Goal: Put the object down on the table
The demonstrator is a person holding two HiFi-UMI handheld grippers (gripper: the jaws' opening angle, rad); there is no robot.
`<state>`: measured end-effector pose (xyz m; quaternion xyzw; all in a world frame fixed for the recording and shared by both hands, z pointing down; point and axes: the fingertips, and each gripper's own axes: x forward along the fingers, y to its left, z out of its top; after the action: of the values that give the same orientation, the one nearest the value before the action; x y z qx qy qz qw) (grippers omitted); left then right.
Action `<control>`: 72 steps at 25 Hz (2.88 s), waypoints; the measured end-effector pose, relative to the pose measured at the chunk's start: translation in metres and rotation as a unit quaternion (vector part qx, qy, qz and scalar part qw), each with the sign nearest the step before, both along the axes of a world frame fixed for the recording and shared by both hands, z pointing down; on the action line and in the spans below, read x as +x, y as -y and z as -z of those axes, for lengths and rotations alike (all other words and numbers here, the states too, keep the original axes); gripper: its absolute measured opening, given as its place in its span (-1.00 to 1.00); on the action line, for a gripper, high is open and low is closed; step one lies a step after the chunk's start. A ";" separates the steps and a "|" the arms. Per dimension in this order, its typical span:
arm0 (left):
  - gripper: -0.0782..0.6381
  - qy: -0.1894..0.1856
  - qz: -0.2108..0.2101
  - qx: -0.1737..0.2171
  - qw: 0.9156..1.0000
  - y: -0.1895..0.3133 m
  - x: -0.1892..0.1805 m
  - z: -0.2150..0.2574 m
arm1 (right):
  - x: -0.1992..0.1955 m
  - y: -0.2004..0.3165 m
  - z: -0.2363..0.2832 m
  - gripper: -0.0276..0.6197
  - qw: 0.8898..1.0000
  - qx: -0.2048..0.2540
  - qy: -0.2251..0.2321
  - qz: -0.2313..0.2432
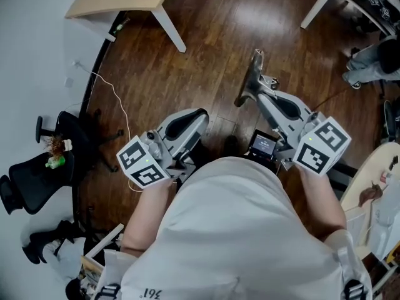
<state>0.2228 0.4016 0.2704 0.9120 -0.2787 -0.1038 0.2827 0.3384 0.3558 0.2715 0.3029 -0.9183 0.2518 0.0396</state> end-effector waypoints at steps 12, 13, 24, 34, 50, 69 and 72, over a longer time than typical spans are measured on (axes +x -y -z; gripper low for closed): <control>-0.76 -0.006 0.023 0.003 1.000 -0.002 -0.001 -0.005 | 0.003 0.002 -0.011 -0.90 1.000 -0.008 0.003 0.004; -0.76 -0.005 0.027 0.003 1.000 -0.002 -0.001 -0.006 | 0.003 0.003 -0.012 -0.90 1.000 -0.008 0.003 0.004; -0.54 -0.008 0.067 -0.005 0.998 0.008 -0.030 -0.011 | -0.016 0.018 -0.023 -0.90 0.999 -0.024 -0.003 0.023; -0.54 -0.029 0.055 -0.026 0.998 0.056 -0.100 -0.020 | -0.089 0.066 -0.021 -0.90 0.999 -0.027 -0.016 0.021; -0.55 -0.036 -0.038 -0.019 0.998 0.098 -0.191 -0.018 | -0.196 0.114 -0.009 -0.90 0.999 -0.016 -0.032 -0.011; -0.55 -0.028 -0.011 -0.029 0.999 0.148 -0.230 -0.024 | -0.238 0.175 -0.019 -0.90 0.999 -0.025 -0.030 0.011; -0.55 -0.025 0.010 -0.034 0.999 0.168 -0.241 -0.026 | -0.249 0.199 -0.022 -0.90 0.999 -0.026 -0.028 0.027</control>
<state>-0.0180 0.2336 0.2960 0.8961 -0.2840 -0.1199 0.3194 0.0897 0.1565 0.2936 0.2835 -0.9178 0.2661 0.0805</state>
